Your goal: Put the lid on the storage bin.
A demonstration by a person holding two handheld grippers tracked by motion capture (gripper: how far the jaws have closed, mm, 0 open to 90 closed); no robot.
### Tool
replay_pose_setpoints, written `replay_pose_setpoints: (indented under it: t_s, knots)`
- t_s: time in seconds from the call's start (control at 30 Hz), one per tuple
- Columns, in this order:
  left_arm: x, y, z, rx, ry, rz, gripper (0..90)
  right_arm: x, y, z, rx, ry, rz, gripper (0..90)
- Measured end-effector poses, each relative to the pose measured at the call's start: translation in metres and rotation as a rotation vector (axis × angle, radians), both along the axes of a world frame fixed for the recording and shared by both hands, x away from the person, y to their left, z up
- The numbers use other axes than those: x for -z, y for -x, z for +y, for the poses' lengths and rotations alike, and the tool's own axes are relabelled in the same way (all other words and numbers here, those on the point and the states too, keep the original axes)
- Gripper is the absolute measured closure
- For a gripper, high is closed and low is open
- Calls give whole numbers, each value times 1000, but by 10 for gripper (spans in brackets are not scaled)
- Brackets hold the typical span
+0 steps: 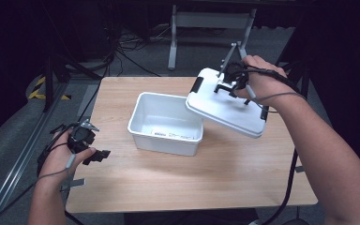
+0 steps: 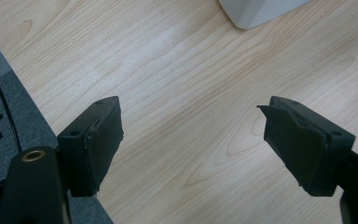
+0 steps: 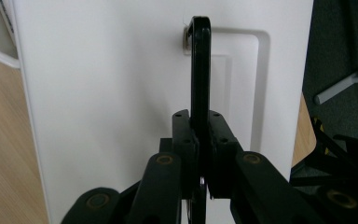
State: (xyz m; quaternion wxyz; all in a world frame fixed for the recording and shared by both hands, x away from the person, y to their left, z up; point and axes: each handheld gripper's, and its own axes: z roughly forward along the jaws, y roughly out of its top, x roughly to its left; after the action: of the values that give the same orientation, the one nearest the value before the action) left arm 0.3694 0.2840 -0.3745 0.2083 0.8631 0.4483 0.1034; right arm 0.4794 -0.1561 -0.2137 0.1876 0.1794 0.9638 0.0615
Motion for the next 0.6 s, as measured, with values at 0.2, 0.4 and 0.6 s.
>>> replay_pose_setpoints:
  t_s: [0.2, 0.4, 0.6]
  knots:
    - [1, -4, -3, 16, 0, 7, 201, -1, -2, 22, -28, -17, 2, 844]
    - [1, -6, -3, 21, 0, 8, 200, 0, -4, 46, -58, -12, 10, 844]
    - [1, -6, -3, 23, 4, 10, 200, 2, -6, 67, -92, -10, 16, 844]
